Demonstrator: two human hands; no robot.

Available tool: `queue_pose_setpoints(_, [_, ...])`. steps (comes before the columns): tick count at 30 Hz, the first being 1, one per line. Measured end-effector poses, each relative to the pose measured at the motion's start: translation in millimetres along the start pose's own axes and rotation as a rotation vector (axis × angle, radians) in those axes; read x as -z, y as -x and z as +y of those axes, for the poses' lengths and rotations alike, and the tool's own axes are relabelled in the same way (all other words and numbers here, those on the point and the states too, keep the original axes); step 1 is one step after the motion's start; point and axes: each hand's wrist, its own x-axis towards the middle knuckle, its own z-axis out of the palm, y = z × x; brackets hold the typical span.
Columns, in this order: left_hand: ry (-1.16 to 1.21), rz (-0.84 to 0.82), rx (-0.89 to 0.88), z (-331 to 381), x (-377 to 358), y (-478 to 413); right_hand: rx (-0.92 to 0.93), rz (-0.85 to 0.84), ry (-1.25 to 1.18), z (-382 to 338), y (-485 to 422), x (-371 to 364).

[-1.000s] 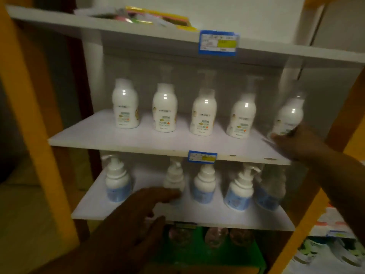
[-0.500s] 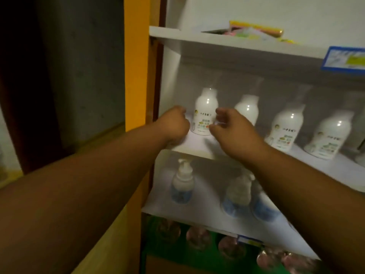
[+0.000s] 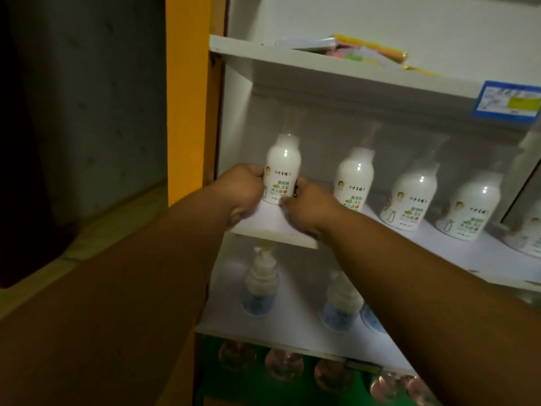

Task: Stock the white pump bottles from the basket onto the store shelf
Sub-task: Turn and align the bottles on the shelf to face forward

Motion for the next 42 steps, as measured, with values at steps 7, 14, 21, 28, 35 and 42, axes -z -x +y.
queue_pose_setpoints(7, [-0.145, 0.004, -0.008, 2.2, -4.0, -3.9, -0.014, -0.005, -0.027, 1.7, -10.1, -7.4])
queue_pose_setpoints(14, [-0.173, -0.001, -0.021, -1.0, -5.5, -9.4, -0.026, -0.017, 0.017, 4.6, -10.8, -6.6])
queue_pose_setpoints(21, [-0.228, 0.11, -0.007, 12.1, -11.3, 10.4, 0.008, 0.057, 0.03, -0.7, 7.1, -0.3])
queue_pose_setpoints(28, [0.029, 0.484, -0.501, -11.0, -36.1, 60.1, 0.205, 0.696, -0.322, 35.5, 64.3, 45.5])
queue_pose_setpoints(35, [-0.273, 0.001, -0.357, 32.6, -96.4, 57.8, -0.148, 0.435, -0.107, 64.6, 41.9, 82.8])
queue_pose_setpoints(42, [-0.592, -0.199, -0.162, 38.3, -114.1, 46.7, -0.069, 0.244, -0.019, 75.3, 25.1, 74.6])
